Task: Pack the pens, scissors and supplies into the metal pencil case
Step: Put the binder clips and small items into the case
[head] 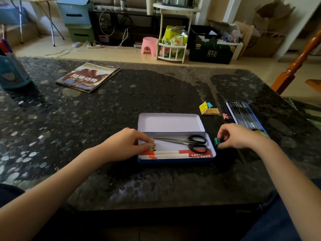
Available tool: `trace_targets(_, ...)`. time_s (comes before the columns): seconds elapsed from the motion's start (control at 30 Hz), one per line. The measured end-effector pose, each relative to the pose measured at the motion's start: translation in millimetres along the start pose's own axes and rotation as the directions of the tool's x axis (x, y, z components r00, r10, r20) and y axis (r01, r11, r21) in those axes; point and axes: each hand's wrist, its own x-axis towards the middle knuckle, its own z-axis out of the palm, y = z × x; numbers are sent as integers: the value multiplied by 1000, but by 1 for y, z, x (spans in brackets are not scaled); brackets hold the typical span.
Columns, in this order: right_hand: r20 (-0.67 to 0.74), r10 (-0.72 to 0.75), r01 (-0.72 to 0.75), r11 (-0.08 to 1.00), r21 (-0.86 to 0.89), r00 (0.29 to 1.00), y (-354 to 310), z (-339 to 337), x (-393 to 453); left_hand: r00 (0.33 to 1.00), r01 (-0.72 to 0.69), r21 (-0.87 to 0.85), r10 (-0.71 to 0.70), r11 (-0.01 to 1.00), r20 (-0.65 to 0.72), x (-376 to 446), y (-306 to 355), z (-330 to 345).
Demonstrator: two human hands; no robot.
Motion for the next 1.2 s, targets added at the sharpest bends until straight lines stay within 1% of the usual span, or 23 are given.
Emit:
trace_targets(0.07, -49, -12, 14, 999, 32, 999, 2, 0, 2, 1000, 1, -14, -1, 1000, -29, 1, 0, -1)
trace_targets(0.13, -208, -36, 62, 991, 118, 978, 0, -1, 0, 993, -3, -24, 0, 1000, -114, 1, 0, -1)
trace_targets(0.2, -384, -76, 192, 942, 274, 920, -12, -3, -5, 974, -10, -40, 1, 999, -225, 2, -1, -1)
trace_targets(0.27, -449, -173, 361, 853, 376, 877, -35, -1, -15, 952, -21, -98, -11, 995, -307, 4, -1, -2)
trace_targets(0.33, -424, -306, 470, 803, 367, 853, -64, 8, -24, 935, -15, -179, -50, 984, -352, 5, -1, -2)
trace_targets(0.4, -348, -413, 523, 784, 333, 841, -91, 23, -23, 909, 19, -201, -101, 979, -405, 6, -3, -4)
trace_targets(0.47, -286, -472, 546, 778, 311, 834, -113, 37, -16, 883, 67, -207, -154, 976, -443, 5, -8, -7)
trace_targets(0.5, -276, -485, 553, 777, 301, 830, -122, 42, -13, 877, 88, -217, -179, 972, -446, 5, -11, -8)
trace_targets(0.6, -277, -496, 564, 773, 290, 823, -141, 54, -8, 875, 114, -227, -206, 967, -438, 3, -16, -12)
trace_targets(0.77, -303, -501, 572, 790, 223, 811, -153, 70, -9, 888, 102, -209, -183, 973, -421, 3, -11, -11)
trace_targets(0.9, -319, -521, 599, 762, 245, 792, -152, 75, -9, 899, 96, -179, -163, 979, -407, 1, -9, -11)
trace_targets(0.97, -352, -513, 607, 753, 255, 783, -148, 73, -11, 901, 104, -153, -158, 983, -403, 1, -8, -11)
trace_targets(1.03, -403, -482, 600, 760, 249, 778, -142, 69, -11, 905, 115, -108, -149, 987, -398, 1, -7, -11)
trace_targets(1.1, -433, -441, 575, 778, 254, 787, -136, 65, -11, 916, 117, -42, -124, 992, -382, 0, -4, -11)
trace_targets(1.2, -393, -425, 543, 796, 266, 816, -130, 64, -13, 946, 103, 81, -73, 991, -315, -3, 2, -10)
